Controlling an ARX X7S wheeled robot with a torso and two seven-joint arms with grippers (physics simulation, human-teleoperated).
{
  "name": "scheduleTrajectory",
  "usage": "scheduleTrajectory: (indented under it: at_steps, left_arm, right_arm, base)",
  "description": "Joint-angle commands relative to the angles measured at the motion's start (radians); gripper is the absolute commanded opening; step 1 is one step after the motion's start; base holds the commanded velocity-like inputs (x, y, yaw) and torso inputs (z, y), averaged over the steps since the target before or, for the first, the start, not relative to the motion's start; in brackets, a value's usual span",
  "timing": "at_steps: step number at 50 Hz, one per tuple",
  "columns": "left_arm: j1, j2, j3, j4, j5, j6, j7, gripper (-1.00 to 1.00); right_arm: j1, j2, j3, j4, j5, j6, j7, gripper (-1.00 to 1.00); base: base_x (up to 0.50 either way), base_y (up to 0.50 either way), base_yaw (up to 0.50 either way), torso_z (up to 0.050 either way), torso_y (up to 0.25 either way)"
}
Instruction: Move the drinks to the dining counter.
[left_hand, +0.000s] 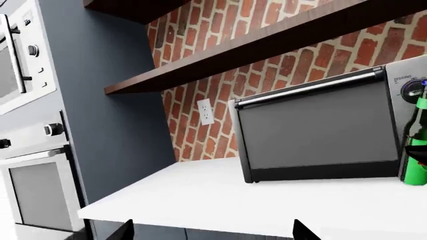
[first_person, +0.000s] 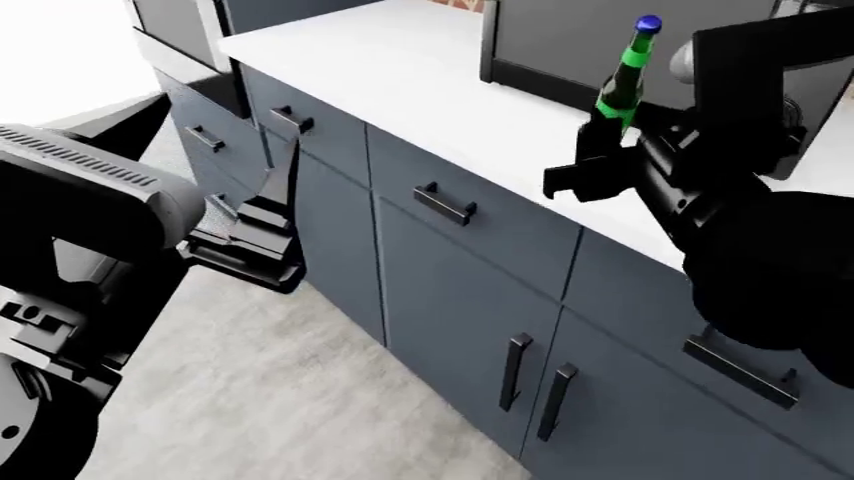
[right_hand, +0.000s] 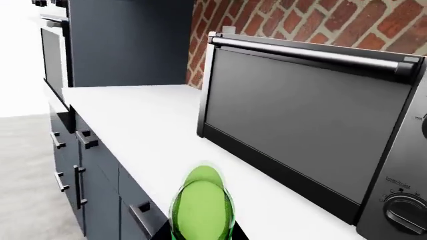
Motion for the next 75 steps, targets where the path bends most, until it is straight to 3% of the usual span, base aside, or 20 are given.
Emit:
scheduleTrajectory:
  at_steps: [1, 40, 75]
  left_arm:
    - [0.005, -0.003, 0.002, -0.001, 0.003, 0.006, 0.001, 1.00]
    - [0.014, -0.013, 0.010, 0.000, 0.010, 0.023, 0.003, 1.00]
    - [0.010, -0.016, 0.022, -0.004, 0.012, 0.033, 0.002, 1.00]
  right_arm:
    - [0.023, 0.007, -0.013, -0.039, -0.036, 0.041, 0.005, -1.00]
    - [0.055, 0.000, -0.069, -0.066, -0.077, 0.111, -0.013, -1.00]
    - [0.057, 0.004, -0.077, -0.076, -0.085, 0.119, -0.021, -1.00]
  base:
    - [-0.35, -0.34, 0.35, 0.000, 0.000]
    - [-0.26, -0.29, 0.42, 0.000, 0.000]
    - [-0.01, -0.01, 0.50, 0.000, 0.000]
